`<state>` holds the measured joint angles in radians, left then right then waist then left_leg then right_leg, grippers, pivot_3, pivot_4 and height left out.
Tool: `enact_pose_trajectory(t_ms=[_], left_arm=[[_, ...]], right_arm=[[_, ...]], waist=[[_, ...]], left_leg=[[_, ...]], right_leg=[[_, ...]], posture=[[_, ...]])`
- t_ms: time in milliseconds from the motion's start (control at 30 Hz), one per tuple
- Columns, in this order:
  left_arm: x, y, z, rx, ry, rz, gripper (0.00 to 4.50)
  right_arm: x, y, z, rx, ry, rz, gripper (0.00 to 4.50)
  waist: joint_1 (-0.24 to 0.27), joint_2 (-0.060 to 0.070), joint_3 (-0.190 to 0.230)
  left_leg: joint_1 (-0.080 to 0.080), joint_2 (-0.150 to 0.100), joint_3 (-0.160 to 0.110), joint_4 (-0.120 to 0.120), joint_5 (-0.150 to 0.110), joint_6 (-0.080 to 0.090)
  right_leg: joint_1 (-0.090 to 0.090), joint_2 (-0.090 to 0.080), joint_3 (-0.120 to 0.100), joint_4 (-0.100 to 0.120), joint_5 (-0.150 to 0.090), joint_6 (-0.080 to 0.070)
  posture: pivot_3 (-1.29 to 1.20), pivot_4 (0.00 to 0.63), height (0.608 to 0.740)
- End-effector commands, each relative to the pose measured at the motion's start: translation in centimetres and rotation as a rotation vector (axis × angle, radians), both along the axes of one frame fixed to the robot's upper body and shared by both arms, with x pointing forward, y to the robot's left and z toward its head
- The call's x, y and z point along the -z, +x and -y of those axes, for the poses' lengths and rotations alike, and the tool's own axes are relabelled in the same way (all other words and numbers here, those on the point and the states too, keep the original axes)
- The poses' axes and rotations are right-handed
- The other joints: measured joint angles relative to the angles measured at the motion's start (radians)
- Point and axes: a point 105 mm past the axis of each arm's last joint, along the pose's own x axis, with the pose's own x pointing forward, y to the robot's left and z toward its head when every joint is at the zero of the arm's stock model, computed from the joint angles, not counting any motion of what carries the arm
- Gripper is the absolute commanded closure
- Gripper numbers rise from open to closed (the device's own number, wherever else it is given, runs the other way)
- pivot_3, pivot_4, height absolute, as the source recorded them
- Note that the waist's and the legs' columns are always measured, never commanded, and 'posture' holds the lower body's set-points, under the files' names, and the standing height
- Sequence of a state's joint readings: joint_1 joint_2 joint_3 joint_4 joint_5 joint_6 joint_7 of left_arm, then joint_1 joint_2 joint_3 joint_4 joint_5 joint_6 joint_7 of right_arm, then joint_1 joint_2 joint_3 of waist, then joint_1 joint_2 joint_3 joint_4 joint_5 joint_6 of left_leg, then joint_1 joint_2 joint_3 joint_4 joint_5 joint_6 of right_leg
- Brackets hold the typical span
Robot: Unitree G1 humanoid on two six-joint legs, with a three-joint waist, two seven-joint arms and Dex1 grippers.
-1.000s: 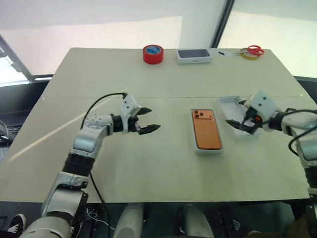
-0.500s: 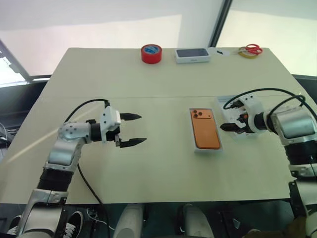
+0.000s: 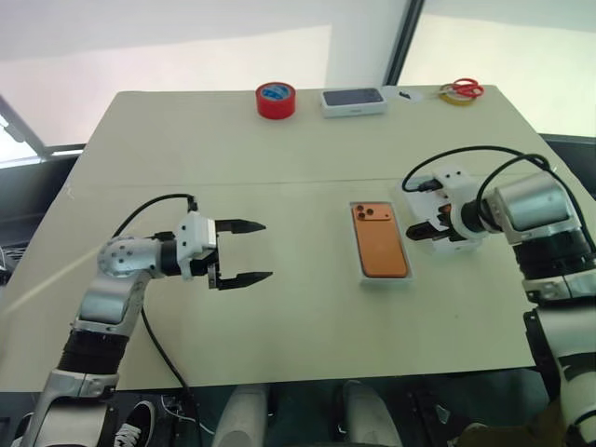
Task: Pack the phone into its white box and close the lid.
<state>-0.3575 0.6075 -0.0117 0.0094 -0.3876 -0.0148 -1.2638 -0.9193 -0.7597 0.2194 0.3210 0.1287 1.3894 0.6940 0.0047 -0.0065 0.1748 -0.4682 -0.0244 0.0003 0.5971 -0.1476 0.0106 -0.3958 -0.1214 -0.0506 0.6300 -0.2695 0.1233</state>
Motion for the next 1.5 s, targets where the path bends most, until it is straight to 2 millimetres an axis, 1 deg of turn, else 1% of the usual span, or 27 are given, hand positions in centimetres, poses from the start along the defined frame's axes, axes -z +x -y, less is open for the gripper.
enact_pose_trajectory(t_ms=[33,133,200,333,367,567,667,733,767,833,867,900,933,1000,1033,1067,1100,1133,1167,1200,1233,1267,1300,1367,1433,1500], left_arm=[[-1.2,-0.3,0.0,-0.001,-0.022,0.058,0.14],[-1.3,-0.2,0.0,-0.008,-0.025,0.060,0.07],[-1.2,-0.1,0.1,-0.011,-0.027,0.058,0.07],[-1.2,-0.1,0.3,-0.015,-0.030,0.057,0.07],[-1.2,-0.1,0.3,-0.015,-0.031,0.057,0.07],[-1.2,0.0,0.5,-0.012,-0.036,0.058,0.07],[-1.3,0.2,0.7,-0.017,-0.041,0.058,0.07],[-1.4,0.5,0.8,-0.032,-0.057,0.062,0.07],[-1.4,0.5,0.9,-0.038,-0.063,0.061,0.07],[-1.5,0.7,0.9,-0.050,-0.077,0.058,0.07],[-1.4,0.6,1.0,-0.050,-0.082,0.040,0.32],[-1.1,0.7,0.9,-0.060,-0.097,0.005,0.61],[-1.0,0.8,0.9,-0.067,-0.109,-0.027,0.94],[-1.0,1.2,0.9,-0.101,-0.126,-0.033,1.90],[-1.2,1.5,1.0,-0.116,-0.152,-0.044,2.48],[-1.4,1.7,1.1,-0.127,-0.171,-0.054,3.00],[-1.5,1.9,1.2,-0.140,-0.185,-0.050,3.52],[-1.6,1.9,1.3,-0.148,-0.204,-0.062,4.07],[-1.6,2.0,1.4,-0.152,-0.214,-0.069,4.48],[-1.4,1.8,1.7,-0.143,-0.214,-0.077,4.48],[-1.4,1.8,1.8,-0.148,-0.209,-0.066,4.48],[-1.3,1.7,1.9,-0.153,-0.204,-0.054,4.48],[-1.2,1.6,2.1,-0.145,-0.207,-0.072,4.48],[-1.1,1.6,2.2,-0.150,-0.212,-0.078,4.48],[-1.2,1.8,2.3,-0.163,-0.213,-0.067,4.48],[-1.7,2.0,2.2,-0.179,-0.234,-0.052,4.48]], right_arm=[[-1.3,0.7,-0.5,-0.016,-0.021,0.050,0.01],[-1.0,0.6,-1.0,-0.040,-0.030,0.047,0.86],[-0.4,0.4,-1.0,-0.044,-0.056,0.035,1.79],[0.5,0.0,-1.1,-0.024,-0.053,0.011,4.00],[0.5,-0.1,-1.1,-0.019,-0.053,0.010,4.43],[0.4,0.0,-1.2,0.012,-0.034,0.018,4.43],[-0.2,0.5,-1.1,0.030,-0.020,0.056,4.43],[-1.8,1.7,-0.6,0.096,0.053,0.145,4.43],[-2.3,2.1,-0.5,0.120,0.089,0.172,4.43],[-3.5,2.8,-0.7,0.111,0.135,0.253,4.43],[-3.9,3.1,-0.6,0.111,0.122,0.295,4.48],[-4.8,3.6,-0.9,0.096,0.141,0.363,4.50],[-5.6,4.0,-1.5,0.086,0.196,0.422,4.50],[-7.2,4.5,-2.7,0.071,0.322,0.508,4.50],[-8.1,4.6,-4.0,0.029,0.387,0.568,4.50],[-8.7,4.7,-4.8,0.000,0.425,0.610,4.50],[-9.4,4.6,-6.2,-0.027,0.504,0.648,4.50],[-10.2,4.2,-8.0,-0.055,0.619,0.678,4.50],[-10.6,3.9,-9.0,-0.066,0.695,0.691,4.50],[-11.0,3.2,-10.7,-0.107,0.797,0.699,4.50],[-11.3,2.5,-12.0,-0.140,0.867,0.701,4.50],[-11.4,2.0,-12.8,-0.157,0.907,0.701,4.50],[-10.8,0.9,-14.2,-0.188,0.974,0.656,4.50],[-9.5,-1.1,-16.2,-0.231,1.106,0.539,4.50],[-7.9,-3.2,-17.3,-0.262,1.173,0.419,4.50],[-7.2,-5.5,-18.3,-0.349,1.214,0.327,4.50]], waist=[[-0.001,0.000,0.000],[-0.002,0.000,0.000],[-0.002,0.000,0.000],[-0.001,0.000,0.000],[-0.001,0.000,0.000],[-0.001,0.000,0.000],[-0.001,0.000,0.000],[-0.001,0.000,0.000],[-0.001,0.000,0.000],[0.000,0.000,0.000],[0.001,0.000,0.000],[0.002,0.000,0.000],[0.001,0.000,0.000],[-0.001,0.000,0.000],[-0.001,0.000,0.000],[-0.002,0.000,0.000],[-0.004,0.000,0.000],[-0.007,0.000,0.000],[-0.013,0.000,0.000],[-0.016,0.000,0.000],[-0.016,0.000,0.000],[-0.017,0.000,0.000],[-0.017,0.000,0.000],[-0.012,0.000,0.000],[-0.010,0.000,0.000],[-0.005,0.000,0.000]], left_leg=[[0.000,0.000,0.000,0.000,0.000,0.000],[0.000,0.000,0.000,0.000,0.000,0.000],[0.000,0.000,0.000,0.000,0.000,0.000],[0.000,0.000,0.000,0.000,0.000,0.000],[0.001,0.000,0.000,0.000,0.000,0.000],[0.001,0.001,0.000,0.000,0.000,0.000],[0.001,0.001,0.000,0.000,0.000,0.000],[0.001,0.001,0.000,0.000,0.000,0.000],[0.001,0.001,0.000,0.000,0.000,0.000],[0.001,0.001,0.001,0.000,0.000,0.000],[0.001,0.000,0.001,0.000,0.000,0.000],[0.001,0.001,0.001,0.000,0.000,0.000],[0.001,0.001,0.001,0.000,0.000,0.000],[0.002,0.001,0.001,0.000,0.000,0.001],[0.003,0.001,0.002,0.000,0.000,0.001],[0.004,0.002,0.002,0.000,0.000,0.001],[0.004,0.002,0.002,0.000,0.000,0.001],[0.004,0.002,0.002,0.000,0.000,0.001],[0.004,0.002,0.002,0.000,0.001,0.001],[0.004,0.002,0.001,-0.001,0.001,0.001],[0.004,0.003,0.001,-0.001,0.001,0.001],[0.004,0.003,0.001,-0.001,0.001,0.001],[0.004,0.003,0.001,-0.001,0.001,0.001],[0.004,0.003,0.000,-0.001,0.001,0.000],[0.005,0.002,-0.001,0.000,0.001,0.000],[0.005,0.002,-0.001,0.000,0.000,0.000]], right_leg=[[0.000,0.000,0.000,0.000,0.000,0.000],[0.000,0.001,0.000,0.001,0.001,0.002],[0.000,0.001,0.000,0.001,0.001,0.002],[0.000,0.001,0.000,0.001,0.002,0.003],[0.000,0.001,0.000,0.001,0.002,0.003],[0.001,0.001,0.000,0.001,0.001,0.003],[0.001,0.001,0.000,0.001,0.002,0.003],[0.001,0.001,0.000,0.001,0.002,0.003],[0.001,0.002,0.000,0.001,0.002,0.003],[0.001,0.002,0.000,0.002,0.002,0.003],[0.001,0.002,0.000,0.002,0.002,0.004],[0.001,0.002,0.000,0.002,0.002,0.004],[0.001,0.002,0.000,0.002,0.002,0.004],[0.002,0.003,0.000,0.003,0.002,0.004],[0.002,0.003,0.000,0.003,0.002,0.004],[0.003,0.003,0.000,0.003,0.002,0.004],[0.003,0.003,0.000,0.003,0.002,0.004],[0.003,0.004,0.000,0.003,0.002,0.004],[0.003,0.004,0.000,0.004,0.002,0.004],[0.003,0.004,0.000,0.004,0.002,0.004],[0.003,0.004,0.000,0.005,0.002,0.004],[0.003,0.004,0.000,0.005,0.002,0.004],[0.002,0.004,0.000,0.006,0.002,0.004],[0.003,0.004,0.000,0.006,0.002,0.004],[0.005,0.004,0.000,0.005,0.002,0.004],[0.005,0.004,0.000,0.005,0.002,0.004]], posture=[[0.00,0.150,0.740],[0.00,0.150,0.740],[0.00,0.150,0.740],[0.00,0.150,0.740],[0.00,0.150,0.740],[0.00,0.150,0.740],[0.00,0.150,0.740],[0.00,0.150,0.740],[0.00,0.150,0.740],[0.00,0.150,0.740],[0.00,0.150,0.740],[0.00,0.150,0.740],[0.00,0.150,0.740],[0.00,0.150,0.740],[0.00,0.150,0.740],[0.00,0.150,0.740],[0.00,0.150,0.740],[0.00,0.150,0.740],[0.00,0.150,0.740],[0.00,0.150,0.740],[0.00,0.150,0.740],[0.00,0.150,0.740],[0.00,0.150,0.740],[0.00,0.150,0.740],[0.00,0.150,0.740],[0.00,0.150,0.740]])
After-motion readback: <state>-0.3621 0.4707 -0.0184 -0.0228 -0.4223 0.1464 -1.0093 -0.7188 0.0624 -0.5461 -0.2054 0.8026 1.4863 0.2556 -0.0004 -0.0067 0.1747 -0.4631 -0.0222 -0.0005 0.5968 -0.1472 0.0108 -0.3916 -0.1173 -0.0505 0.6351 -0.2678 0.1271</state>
